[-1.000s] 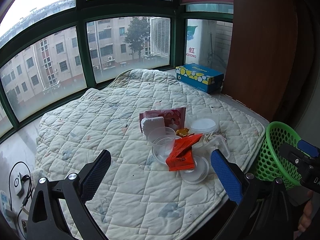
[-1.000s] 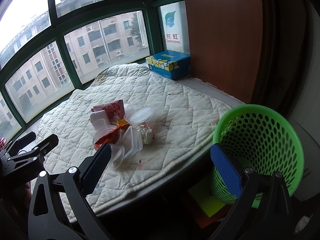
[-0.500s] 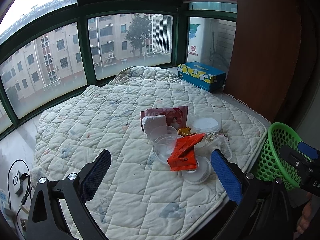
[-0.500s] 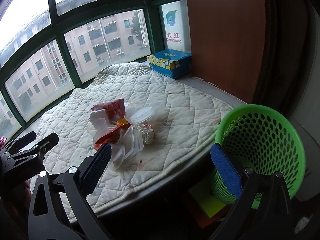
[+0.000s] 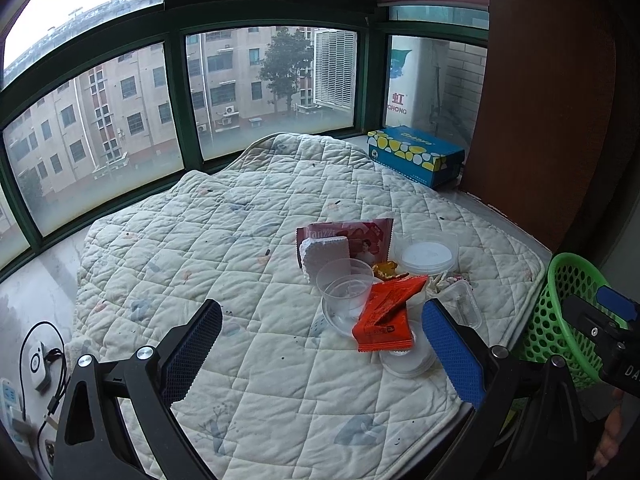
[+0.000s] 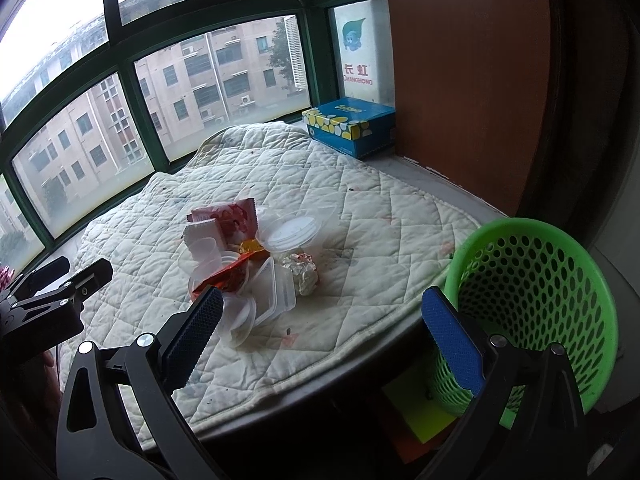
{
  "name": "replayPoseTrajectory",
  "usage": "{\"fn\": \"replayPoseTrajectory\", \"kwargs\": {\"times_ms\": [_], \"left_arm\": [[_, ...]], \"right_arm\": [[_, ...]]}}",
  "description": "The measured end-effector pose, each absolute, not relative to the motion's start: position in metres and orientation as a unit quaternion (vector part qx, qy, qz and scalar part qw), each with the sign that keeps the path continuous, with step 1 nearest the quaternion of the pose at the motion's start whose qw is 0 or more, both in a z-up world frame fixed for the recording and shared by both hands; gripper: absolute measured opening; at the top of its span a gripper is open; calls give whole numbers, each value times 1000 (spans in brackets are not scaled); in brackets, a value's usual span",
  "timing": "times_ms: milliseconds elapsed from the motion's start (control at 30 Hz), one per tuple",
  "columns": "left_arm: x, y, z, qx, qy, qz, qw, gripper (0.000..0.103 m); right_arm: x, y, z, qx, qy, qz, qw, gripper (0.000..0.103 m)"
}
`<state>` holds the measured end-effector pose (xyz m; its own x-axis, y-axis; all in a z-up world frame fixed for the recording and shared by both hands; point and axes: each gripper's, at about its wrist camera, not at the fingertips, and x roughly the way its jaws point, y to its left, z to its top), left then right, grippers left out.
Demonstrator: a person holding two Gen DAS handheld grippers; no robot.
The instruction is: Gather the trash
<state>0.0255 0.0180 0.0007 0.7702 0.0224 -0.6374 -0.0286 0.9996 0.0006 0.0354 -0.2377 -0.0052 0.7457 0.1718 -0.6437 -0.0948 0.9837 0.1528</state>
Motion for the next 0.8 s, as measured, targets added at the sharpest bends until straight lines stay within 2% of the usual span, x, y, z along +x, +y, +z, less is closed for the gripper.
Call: {"fn": "replayPoseTrajectory", "kwargs": {"times_ms": [333, 533, 800], "left_arm": [[39, 46, 3, -20, 339, 46, 940, 97], [43, 62, 3, -29, 341, 61, 938, 97], [46, 70, -6, -36, 354, 61, 933, 97]], "right_arm": [[53, -221, -22, 51, 368, 112, 922, 97], [69, -215, -40, 52, 388, 125, 912, 89], [97, -206, -68, 69, 424, 153, 890, 71]]}}
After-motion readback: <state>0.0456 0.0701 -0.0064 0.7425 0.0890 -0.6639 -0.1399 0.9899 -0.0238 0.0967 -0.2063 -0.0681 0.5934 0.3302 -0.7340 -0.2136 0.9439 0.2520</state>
